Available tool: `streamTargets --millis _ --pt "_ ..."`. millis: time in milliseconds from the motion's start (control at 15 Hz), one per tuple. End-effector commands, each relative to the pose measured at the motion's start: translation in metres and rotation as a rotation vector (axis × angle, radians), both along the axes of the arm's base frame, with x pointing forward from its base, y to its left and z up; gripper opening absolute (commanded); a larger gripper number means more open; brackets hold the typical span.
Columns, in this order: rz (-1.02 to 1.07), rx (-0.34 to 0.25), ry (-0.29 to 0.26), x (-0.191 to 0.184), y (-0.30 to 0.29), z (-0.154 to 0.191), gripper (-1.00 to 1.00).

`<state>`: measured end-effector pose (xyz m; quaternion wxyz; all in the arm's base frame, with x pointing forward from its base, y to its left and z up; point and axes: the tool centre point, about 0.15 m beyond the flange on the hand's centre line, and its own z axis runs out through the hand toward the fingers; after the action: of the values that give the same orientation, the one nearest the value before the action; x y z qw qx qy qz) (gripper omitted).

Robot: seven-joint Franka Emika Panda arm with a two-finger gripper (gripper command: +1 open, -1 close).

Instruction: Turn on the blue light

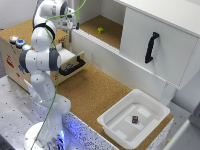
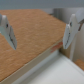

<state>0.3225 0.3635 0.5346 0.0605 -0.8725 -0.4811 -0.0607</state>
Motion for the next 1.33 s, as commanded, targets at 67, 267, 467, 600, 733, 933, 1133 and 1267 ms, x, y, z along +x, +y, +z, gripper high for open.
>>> streamTargets --millis 67,267,467,600,733,933,1133,1267 --pt "0.272 -0.184 -0.012 -0.07 0.084 0.021 1.0" --pt "0.32 -0.219 -0.021 -0.1 0.11 0.031 1.0" --pt "0.431 -0.228 -0.06 -0.136 0.134 0.038 1.0" --pt "0.429 -0.235 -0.056 -0.144 0.144 0.035 1.0" --pt "0.414 -0.213 -0.025 -0.149 0.154 0.03 1.0" --pt "0.418 -0.234 -0.005 -0.154 0.169 0.02 -1.0" --pt "0.402 -0.219 -0.009 -0.156 0.174 0.012 -1.0" --pt "0.387 -0.201 -0.01 -0.155 0.174 0.008 -1.0"
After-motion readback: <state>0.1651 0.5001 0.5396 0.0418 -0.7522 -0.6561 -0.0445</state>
